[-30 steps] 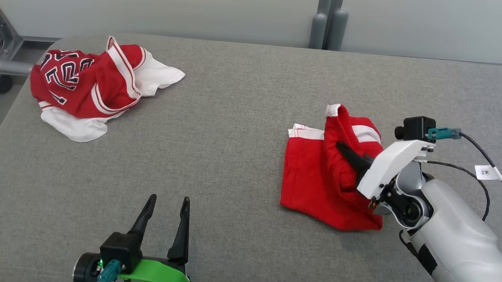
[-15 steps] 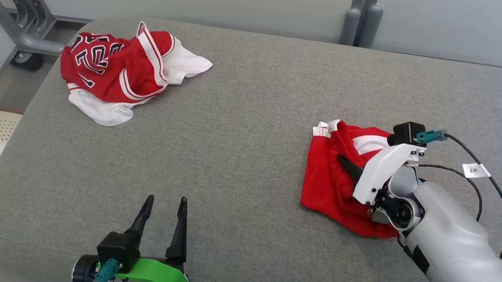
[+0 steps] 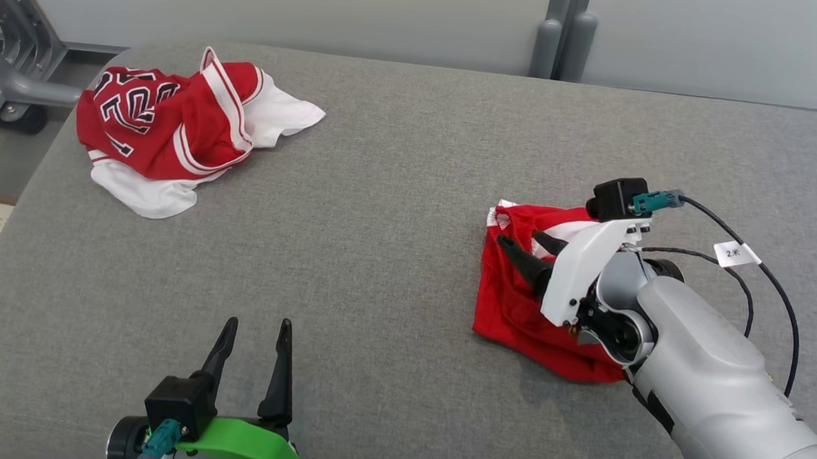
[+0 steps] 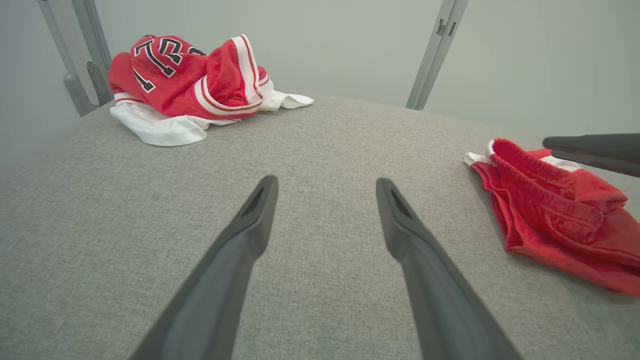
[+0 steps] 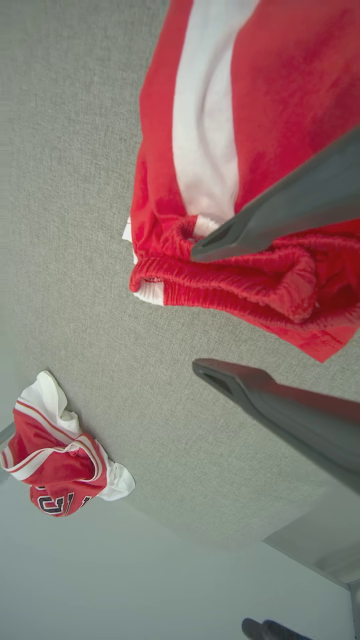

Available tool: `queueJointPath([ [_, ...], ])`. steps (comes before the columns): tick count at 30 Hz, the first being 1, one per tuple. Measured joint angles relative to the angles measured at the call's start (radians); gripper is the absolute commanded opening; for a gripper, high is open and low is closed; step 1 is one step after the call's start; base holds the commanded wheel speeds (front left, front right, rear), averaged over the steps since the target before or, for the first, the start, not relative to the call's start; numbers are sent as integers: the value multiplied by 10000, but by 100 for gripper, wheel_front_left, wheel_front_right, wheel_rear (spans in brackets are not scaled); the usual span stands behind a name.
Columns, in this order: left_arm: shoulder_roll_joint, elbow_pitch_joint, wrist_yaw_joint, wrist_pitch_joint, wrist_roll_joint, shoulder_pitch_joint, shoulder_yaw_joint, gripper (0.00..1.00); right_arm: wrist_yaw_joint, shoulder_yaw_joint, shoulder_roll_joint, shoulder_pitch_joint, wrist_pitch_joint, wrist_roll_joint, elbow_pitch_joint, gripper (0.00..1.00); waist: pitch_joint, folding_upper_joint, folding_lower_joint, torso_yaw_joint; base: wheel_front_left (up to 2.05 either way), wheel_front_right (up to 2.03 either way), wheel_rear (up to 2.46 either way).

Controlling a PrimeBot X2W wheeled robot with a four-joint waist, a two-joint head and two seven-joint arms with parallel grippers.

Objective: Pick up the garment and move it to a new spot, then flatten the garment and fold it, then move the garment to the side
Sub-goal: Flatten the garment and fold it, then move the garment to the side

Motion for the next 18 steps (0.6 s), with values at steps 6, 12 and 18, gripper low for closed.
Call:
queueJointPath([
  [6, 0, 23, 0, 0, 6, 3, 75, 100, 81, -234, -132, 1, -627, 4, -571, 100, -192, 0, 0, -407, 0, 0, 0],
  [12, 0, 15, 0, 0, 38, 15, 71, 100, 65, -945, -796, 48, -1273, 98, -755, 100, -409, 0, 0, -776, 0, 0, 0],
  [18, 0, -176, 0, -2, 165, 22, -67, 100, -163, -1352, -1312, 817, -1584, 238, -690, 100, -514, 0, 0, -1128, 0, 0, 0],
])
